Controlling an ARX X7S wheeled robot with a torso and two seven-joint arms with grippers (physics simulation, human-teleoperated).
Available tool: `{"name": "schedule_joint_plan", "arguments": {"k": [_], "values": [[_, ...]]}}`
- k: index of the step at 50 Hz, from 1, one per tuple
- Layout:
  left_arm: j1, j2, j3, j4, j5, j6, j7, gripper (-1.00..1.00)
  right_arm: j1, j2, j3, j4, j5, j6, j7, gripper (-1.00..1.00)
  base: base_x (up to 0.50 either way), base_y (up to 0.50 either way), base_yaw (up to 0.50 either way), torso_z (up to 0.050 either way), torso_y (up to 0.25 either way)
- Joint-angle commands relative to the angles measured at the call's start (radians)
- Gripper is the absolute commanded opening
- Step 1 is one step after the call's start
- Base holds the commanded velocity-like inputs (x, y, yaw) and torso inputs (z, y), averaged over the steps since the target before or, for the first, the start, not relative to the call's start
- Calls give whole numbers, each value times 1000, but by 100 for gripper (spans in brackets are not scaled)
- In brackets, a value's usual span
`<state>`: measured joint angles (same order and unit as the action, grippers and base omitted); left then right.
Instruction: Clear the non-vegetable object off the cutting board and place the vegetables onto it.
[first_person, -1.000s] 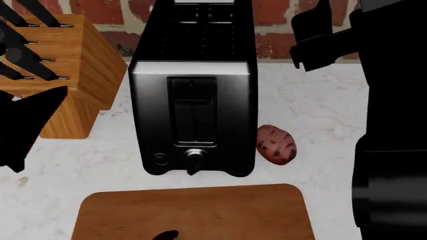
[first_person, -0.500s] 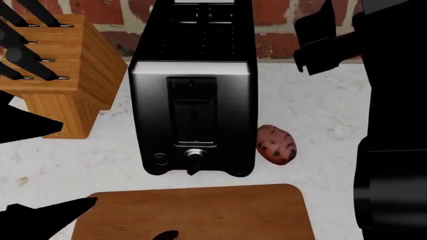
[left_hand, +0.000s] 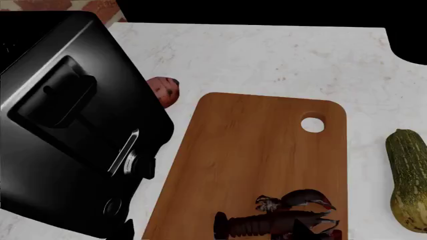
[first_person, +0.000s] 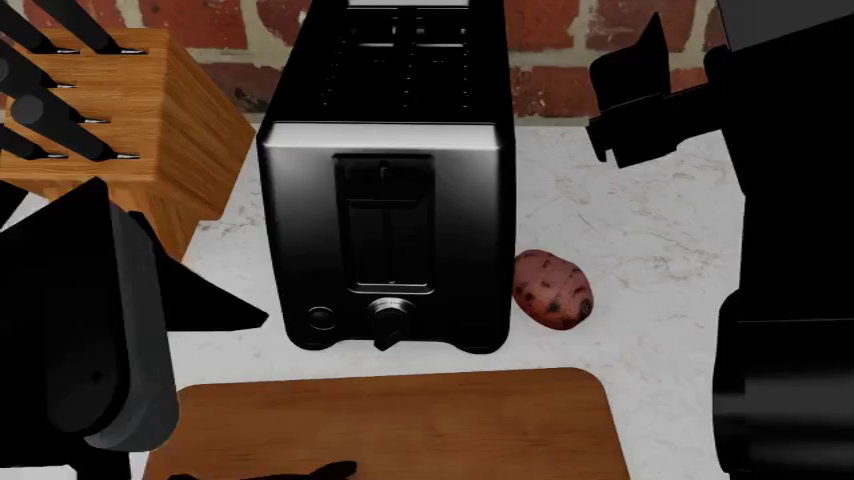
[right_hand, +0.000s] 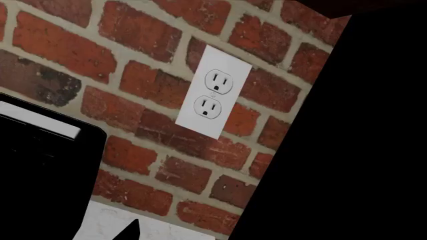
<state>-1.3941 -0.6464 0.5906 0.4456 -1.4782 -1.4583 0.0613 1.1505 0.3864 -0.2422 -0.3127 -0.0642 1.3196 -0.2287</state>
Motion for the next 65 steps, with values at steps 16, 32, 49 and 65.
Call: {"name": "schedule_joint_plan", "arguments": {"k": [16, 32, 49, 65], "values": [[-56, 108, 157, 73, 123, 46, 224, 100, -32, -11, 43, -32, -15, 11, -28, 100, 0, 0, 0, 0, 0], [-87, 134, 282, 110, 234, 89, 348, 100, -49, -5, 52, -41, -11, 10, -28, 100, 0, 0, 0, 0, 0], [-136, 119, 503, 153, 467, 206, 543, 100, -76, -5, 73, -47, -5, 2, -25, 100, 0, 0, 0, 0, 0], [-136, 126, 612, 117, 593, 287, 599, 100, -94, -5, 85, -69, -3, 13, -23, 100, 0, 0, 0, 0, 0]]}}
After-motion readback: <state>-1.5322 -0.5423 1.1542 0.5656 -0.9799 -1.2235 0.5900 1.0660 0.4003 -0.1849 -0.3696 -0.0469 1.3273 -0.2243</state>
